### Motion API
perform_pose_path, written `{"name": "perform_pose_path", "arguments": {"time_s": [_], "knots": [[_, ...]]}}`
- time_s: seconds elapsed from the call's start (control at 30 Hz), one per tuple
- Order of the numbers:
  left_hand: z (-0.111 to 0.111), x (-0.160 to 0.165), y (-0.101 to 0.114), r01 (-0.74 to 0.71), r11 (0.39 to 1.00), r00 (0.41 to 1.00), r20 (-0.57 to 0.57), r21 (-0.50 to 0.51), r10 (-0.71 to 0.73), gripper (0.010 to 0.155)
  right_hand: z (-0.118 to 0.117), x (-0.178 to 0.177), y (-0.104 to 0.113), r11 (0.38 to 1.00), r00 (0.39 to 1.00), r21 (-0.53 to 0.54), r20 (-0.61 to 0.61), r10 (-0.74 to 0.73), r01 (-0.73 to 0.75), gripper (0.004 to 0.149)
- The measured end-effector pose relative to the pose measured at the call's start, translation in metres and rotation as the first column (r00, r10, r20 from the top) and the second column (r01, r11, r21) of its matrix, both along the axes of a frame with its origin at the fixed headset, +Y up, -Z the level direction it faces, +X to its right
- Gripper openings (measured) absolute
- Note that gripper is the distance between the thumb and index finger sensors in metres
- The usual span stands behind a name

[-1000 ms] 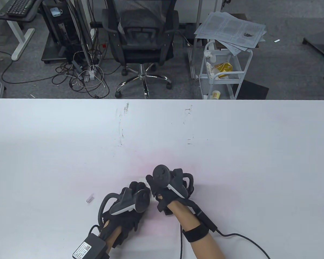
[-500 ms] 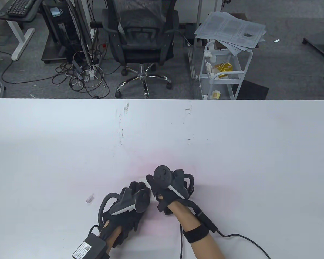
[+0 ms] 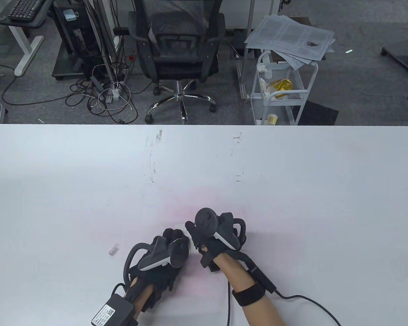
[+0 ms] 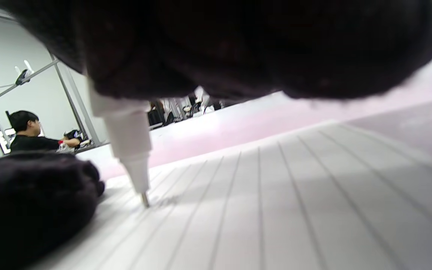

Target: Squeeze and apply correction pen on text

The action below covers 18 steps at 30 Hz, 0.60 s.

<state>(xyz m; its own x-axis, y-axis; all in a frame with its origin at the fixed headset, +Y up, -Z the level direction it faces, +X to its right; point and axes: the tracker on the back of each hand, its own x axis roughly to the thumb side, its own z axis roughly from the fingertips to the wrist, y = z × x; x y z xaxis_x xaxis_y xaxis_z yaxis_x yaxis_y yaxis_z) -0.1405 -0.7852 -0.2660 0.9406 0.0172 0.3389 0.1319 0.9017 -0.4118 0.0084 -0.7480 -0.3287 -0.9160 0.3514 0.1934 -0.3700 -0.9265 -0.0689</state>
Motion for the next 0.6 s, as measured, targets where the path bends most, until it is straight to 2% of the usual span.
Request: {"name": "perform_pose_path", "arguments": {"time_s": [0.1,0.2,0.3,0.47,0.6], "knots": [[0.0000,0.0000,-0.0001,0.001,1.000,1.000,0.000,0.001,-0.001,0.065,0.0002,-0.0002,-0.0002,1.000,1.000,-0.003,-0.003,-0.004,0.004,0.042],[-0.0001,0.0000,-0.0001,0.000,1.000,1.000,0.000,0.000,0.000,0.065,-0.0013,-0.0001,0.0002,0.999,0.999,-0.054,-0.037,-0.004,0.002,0.042],[-0.0002,0.0000,-0.0002,0.000,1.000,1.000,0.000,0.000,0.000,0.065,-0.0008,0.0015,-0.0005,1.000,1.000,0.005,0.009,-0.001,0.001,0.042],[-0.0001,0.0000,-0.0002,0.001,1.000,1.000,0.000,0.000,-0.001,0.065,-0.0022,-0.0001,0.0005,0.998,0.999,-0.064,-0.049,0.010,-0.013,0.042],[-0.0001,0.0001,-0.0003,0.002,1.000,1.000,0.000,0.001,-0.002,0.065,-0.0011,0.0006,-0.0008,1.000,1.000,0.001,-0.008,0.006,-0.006,0.042]]}}
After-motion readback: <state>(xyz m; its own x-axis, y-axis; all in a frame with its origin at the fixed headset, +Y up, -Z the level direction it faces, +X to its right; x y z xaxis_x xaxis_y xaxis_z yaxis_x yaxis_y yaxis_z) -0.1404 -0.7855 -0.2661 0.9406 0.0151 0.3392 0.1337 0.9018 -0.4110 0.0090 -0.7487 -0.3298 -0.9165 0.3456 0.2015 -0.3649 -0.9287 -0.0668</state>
